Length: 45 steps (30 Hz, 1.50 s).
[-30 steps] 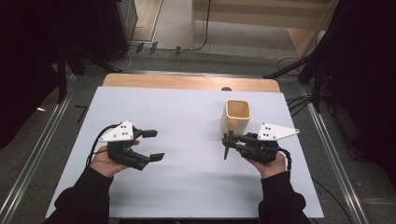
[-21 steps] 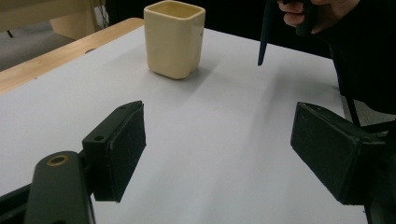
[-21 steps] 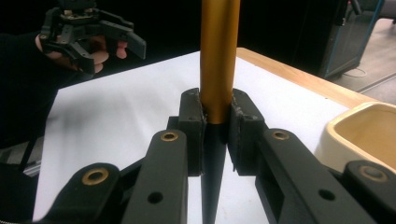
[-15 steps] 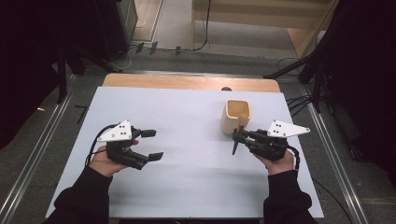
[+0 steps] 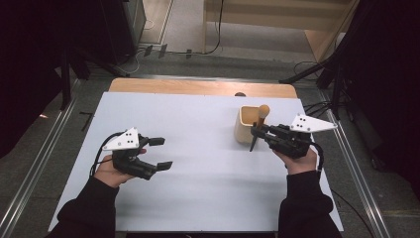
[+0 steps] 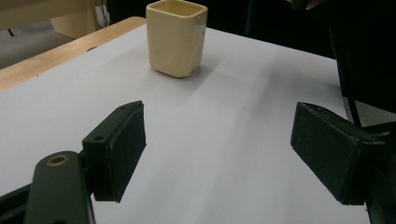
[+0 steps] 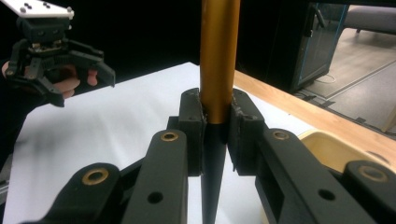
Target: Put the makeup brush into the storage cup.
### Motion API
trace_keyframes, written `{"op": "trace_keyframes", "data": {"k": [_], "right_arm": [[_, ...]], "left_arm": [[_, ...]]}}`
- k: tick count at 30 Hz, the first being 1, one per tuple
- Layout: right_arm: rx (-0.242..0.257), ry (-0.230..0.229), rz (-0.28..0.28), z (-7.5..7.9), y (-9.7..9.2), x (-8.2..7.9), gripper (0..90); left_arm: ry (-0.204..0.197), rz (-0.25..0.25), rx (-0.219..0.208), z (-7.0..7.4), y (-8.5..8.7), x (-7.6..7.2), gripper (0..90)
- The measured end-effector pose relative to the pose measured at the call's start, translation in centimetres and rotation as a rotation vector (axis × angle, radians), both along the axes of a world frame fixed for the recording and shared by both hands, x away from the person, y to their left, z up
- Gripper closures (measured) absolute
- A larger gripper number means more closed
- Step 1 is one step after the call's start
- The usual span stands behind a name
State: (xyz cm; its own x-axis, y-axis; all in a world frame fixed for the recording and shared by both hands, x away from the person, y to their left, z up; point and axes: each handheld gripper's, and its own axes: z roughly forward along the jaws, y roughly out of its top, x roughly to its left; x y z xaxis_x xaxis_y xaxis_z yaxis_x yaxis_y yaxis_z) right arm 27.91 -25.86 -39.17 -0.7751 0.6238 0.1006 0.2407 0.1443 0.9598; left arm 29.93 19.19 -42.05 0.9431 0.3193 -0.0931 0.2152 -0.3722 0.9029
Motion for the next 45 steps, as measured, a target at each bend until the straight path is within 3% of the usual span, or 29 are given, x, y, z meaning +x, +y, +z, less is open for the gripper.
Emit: {"op": "trace_keyframes", "data": {"k": [20, 28, 38, 45], "right_arm": [[-0.021, -0.011, -0.027, 3.2, -0.6, 2.8, 78.6], [-0.011, -0.023, -0.070, 4.1, -1.2, 4.5, 78.6], [0.049, -0.038, -0.136, 3.9, -2.6, 6.4, 78.6], [0.044, -0.034, -0.178, 3.6, -3.1, 7.3, 78.6]], "left_arm": [[0.008, -0.002, -0.006, -0.1, 0.1, 0.0, 18.2], [0.019, 0.000, -0.035, 0.0, 0.1, 0.1, 17.6], [0.016, 0.008, -0.028, -0.1, 0.3, 0.1, 17.6], [0.015, 0.007, -0.022, -0.2, 0.2, 0.1, 17.6]]}}
